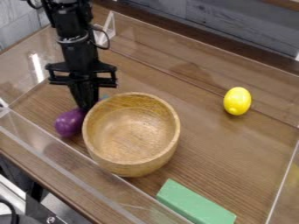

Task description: Remove the purple eggplant from inside the brown bowl and put it on the table

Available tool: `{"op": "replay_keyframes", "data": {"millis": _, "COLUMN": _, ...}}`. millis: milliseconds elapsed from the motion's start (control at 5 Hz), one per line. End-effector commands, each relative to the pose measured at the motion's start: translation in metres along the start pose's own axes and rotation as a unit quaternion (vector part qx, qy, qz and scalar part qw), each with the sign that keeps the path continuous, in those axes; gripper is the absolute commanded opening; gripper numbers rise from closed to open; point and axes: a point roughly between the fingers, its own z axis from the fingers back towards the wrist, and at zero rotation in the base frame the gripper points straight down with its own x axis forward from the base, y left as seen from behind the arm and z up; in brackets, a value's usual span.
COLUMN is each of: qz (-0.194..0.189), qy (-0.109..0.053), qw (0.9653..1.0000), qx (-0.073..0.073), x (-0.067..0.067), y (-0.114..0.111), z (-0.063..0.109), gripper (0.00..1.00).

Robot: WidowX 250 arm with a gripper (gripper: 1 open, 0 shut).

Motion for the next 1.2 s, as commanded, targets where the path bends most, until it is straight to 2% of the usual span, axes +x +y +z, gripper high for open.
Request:
{"op": "replay_keyframes", "data": {"millis": 0, "qz": -0.003, "qy": -0.021, "qw": 0.9998, "qx": 0.002, "x": 0.0092, "y": -0.0029, "z": 0.0098, "gripper": 0.00}}
{"op": "replay_keyframes", "data": {"millis": 1000, "qz": 0.006, "qy": -0.012, "qw": 0.9999, "qx": 0.000, "x": 0.0124, "y": -0.0066, "z": 0.0053, "gripper": 0.00}}
